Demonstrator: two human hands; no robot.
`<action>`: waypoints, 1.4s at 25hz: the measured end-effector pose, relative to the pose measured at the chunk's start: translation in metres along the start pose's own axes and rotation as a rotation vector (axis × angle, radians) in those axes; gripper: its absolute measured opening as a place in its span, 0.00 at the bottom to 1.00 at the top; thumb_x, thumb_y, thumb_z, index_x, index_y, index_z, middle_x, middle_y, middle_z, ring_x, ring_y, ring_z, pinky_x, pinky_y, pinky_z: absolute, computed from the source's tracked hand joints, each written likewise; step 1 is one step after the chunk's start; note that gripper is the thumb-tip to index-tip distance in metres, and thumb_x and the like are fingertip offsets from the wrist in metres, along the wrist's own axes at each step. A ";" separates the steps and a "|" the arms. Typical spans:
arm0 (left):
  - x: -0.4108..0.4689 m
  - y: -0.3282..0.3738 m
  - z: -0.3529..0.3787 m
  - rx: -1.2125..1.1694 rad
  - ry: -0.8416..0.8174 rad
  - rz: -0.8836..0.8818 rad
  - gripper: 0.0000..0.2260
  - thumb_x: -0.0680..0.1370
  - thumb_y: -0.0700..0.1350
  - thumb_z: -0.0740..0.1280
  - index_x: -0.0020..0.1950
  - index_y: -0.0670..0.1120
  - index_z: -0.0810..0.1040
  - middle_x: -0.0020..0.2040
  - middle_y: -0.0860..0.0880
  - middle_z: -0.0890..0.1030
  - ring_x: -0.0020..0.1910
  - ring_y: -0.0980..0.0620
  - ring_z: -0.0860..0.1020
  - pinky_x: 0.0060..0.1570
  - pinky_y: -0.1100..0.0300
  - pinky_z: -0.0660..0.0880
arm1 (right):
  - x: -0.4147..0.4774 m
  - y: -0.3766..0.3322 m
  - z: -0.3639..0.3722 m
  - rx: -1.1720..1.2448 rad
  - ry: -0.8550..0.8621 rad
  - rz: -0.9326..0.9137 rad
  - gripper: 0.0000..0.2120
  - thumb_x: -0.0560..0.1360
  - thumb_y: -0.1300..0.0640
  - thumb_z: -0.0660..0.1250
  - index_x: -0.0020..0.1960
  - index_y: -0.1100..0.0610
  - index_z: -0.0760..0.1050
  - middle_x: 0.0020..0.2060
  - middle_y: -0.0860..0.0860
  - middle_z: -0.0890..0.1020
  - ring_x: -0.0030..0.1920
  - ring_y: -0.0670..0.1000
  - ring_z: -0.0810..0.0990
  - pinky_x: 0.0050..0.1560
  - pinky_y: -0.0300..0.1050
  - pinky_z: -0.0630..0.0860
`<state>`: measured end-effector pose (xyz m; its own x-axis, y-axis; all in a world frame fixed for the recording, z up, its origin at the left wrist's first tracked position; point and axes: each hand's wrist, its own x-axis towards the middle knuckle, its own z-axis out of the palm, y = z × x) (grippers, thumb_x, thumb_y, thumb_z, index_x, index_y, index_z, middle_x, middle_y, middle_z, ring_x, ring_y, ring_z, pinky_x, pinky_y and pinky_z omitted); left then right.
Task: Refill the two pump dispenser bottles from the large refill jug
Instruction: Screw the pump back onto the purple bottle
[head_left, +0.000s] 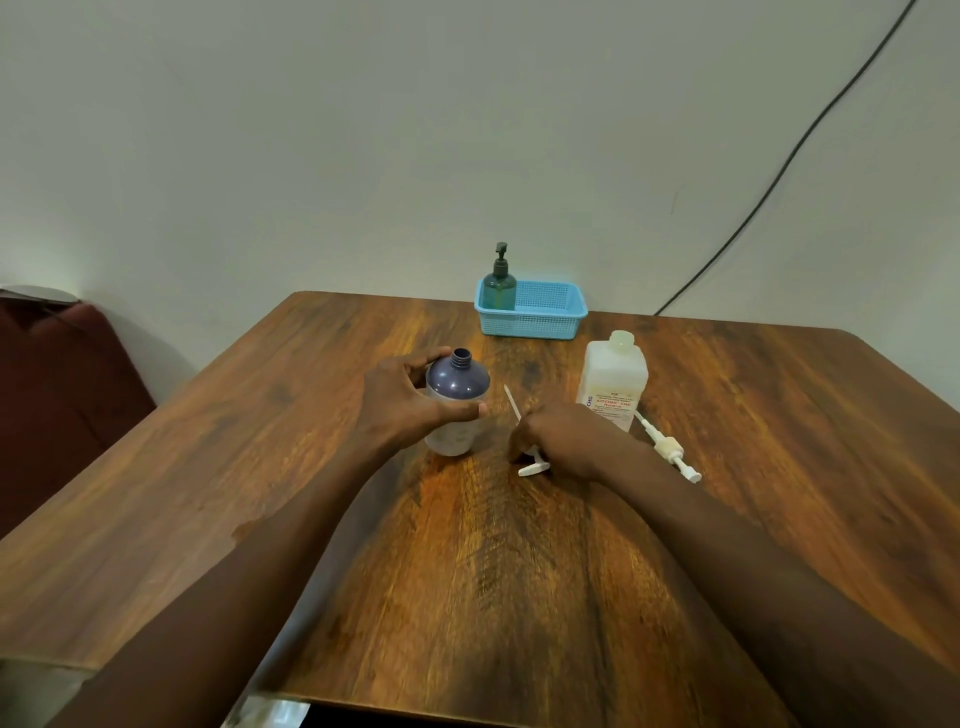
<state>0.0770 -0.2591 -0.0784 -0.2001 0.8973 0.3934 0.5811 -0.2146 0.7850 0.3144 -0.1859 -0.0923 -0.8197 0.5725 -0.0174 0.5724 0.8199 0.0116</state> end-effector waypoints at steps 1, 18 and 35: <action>-0.001 0.000 -0.001 -0.005 -0.006 0.004 0.42 0.57 0.68 0.79 0.68 0.51 0.80 0.59 0.54 0.84 0.55 0.59 0.82 0.54 0.58 0.82 | -0.001 0.000 0.000 0.022 0.027 -0.003 0.19 0.75 0.62 0.74 0.63 0.45 0.82 0.60 0.48 0.84 0.57 0.49 0.83 0.56 0.45 0.82; 0.007 0.008 0.010 0.113 -0.014 -0.008 0.40 0.60 0.60 0.84 0.69 0.50 0.79 0.61 0.52 0.84 0.57 0.56 0.81 0.54 0.62 0.80 | -0.019 -0.017 -0.098 1.093 1.144 0.164 0.11 0.81 0.58 0.71 0.60 0.61 0.82 0.50 0.53 0.87 0.54 0.53 0.87 0.51 0.51 0.85; 0.002 0.061 0.021 0.012 -0.070 0.181 0.31 0.64 0.55 0.84 0.65 0.57 0.80 0.50 0.63 0.82 0.48 0.67 0.81 0.47 0.71 0.78 | -0.018 -0.015 -0.093 1.167 0.719 0.107 0.14 0.82 0.63 0.68 0.66 0.59 0.80 0.59 0.50 0.86 0.61 0.46 0.84 0.63 0.47 0.81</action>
<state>0.1284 -0.2620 -0.0396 -0.0360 0.8691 0.4932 0.6124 -0.3708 0.6982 0.3192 -0.2084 0.0006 -0.3967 0.7996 0.4509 0.0255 0.5006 -0.8653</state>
